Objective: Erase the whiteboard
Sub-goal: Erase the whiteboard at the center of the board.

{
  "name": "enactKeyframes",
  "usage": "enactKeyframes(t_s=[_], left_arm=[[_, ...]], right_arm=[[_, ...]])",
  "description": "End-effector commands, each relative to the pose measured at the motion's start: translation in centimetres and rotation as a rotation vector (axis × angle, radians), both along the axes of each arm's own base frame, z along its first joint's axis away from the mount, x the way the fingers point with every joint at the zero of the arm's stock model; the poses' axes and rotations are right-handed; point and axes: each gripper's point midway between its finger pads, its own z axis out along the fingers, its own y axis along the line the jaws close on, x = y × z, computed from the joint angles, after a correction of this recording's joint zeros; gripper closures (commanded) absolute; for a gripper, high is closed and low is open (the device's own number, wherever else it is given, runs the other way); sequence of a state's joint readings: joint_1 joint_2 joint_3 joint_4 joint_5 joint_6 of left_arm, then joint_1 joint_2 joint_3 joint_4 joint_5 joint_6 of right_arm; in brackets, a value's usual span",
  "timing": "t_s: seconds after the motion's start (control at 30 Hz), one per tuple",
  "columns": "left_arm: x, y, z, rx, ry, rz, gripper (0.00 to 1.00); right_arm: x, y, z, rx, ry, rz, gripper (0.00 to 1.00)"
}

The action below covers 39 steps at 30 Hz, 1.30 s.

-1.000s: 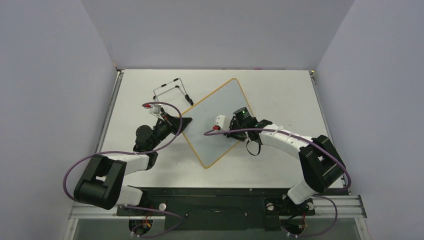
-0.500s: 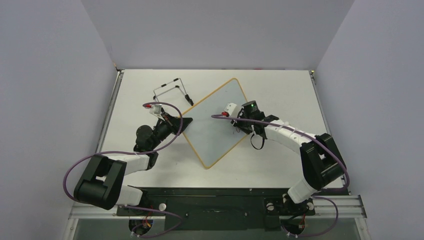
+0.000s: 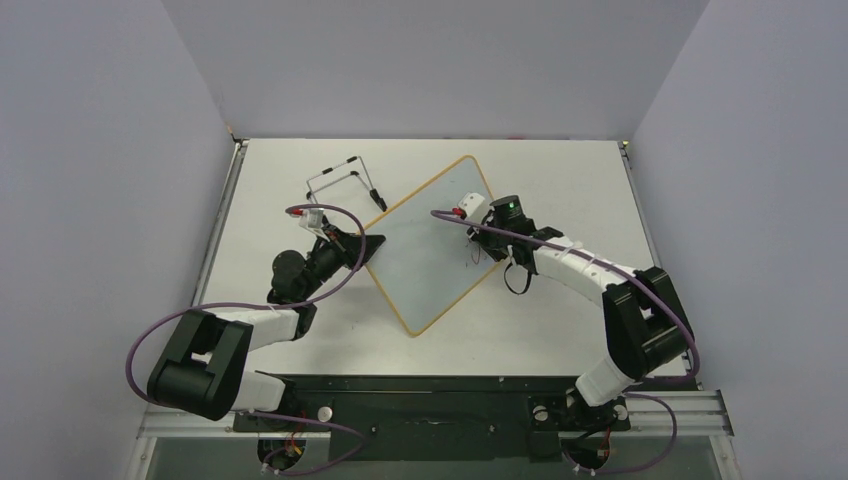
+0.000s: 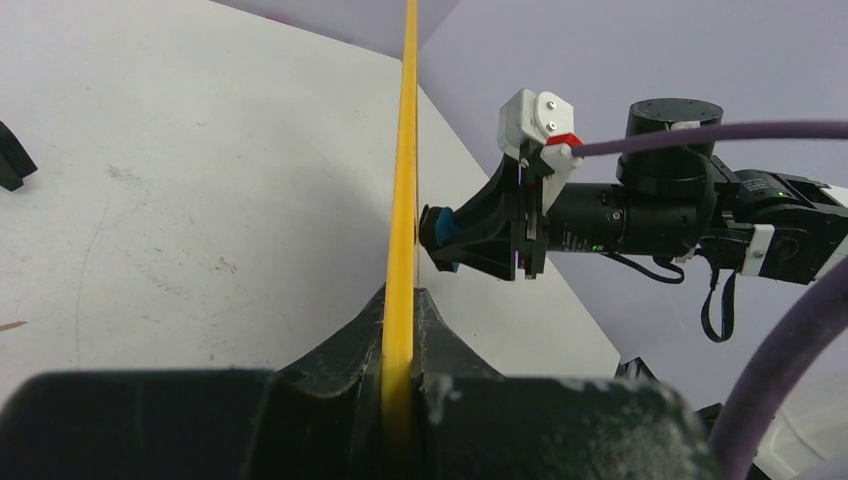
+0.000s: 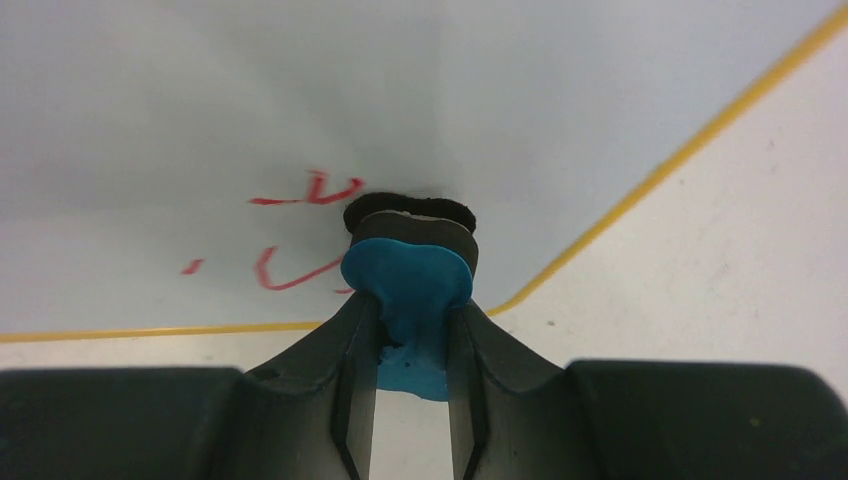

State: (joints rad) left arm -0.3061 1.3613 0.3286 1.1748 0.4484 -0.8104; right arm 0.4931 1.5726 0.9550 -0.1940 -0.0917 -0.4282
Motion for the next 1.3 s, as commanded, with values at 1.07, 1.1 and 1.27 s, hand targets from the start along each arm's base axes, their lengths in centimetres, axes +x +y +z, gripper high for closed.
enactKeyframes(t_s=[1.07, 1.1, 1.27], left_arm=[[-0.9, -1.1, 4.9, -0.045, -0.154, -0.055, 1.0], [-1.0, -1.1, 4.8, -0.042, -0.153, -0.054, 1.0], [-1.3, -1.0, 4.4, -0.044, -0.148, -0.054, 1.0]], right_arm=[[-1.6, 7.4, 2.6, 0.266, 0.111, 0.008, 1.0], [-1.1, 6.9, 2.9, 0.284, 0.096, -0.045, 1.0], [3.9, 0.6, 4.8, 0.378, -0.054, -0.4, 1.0]])
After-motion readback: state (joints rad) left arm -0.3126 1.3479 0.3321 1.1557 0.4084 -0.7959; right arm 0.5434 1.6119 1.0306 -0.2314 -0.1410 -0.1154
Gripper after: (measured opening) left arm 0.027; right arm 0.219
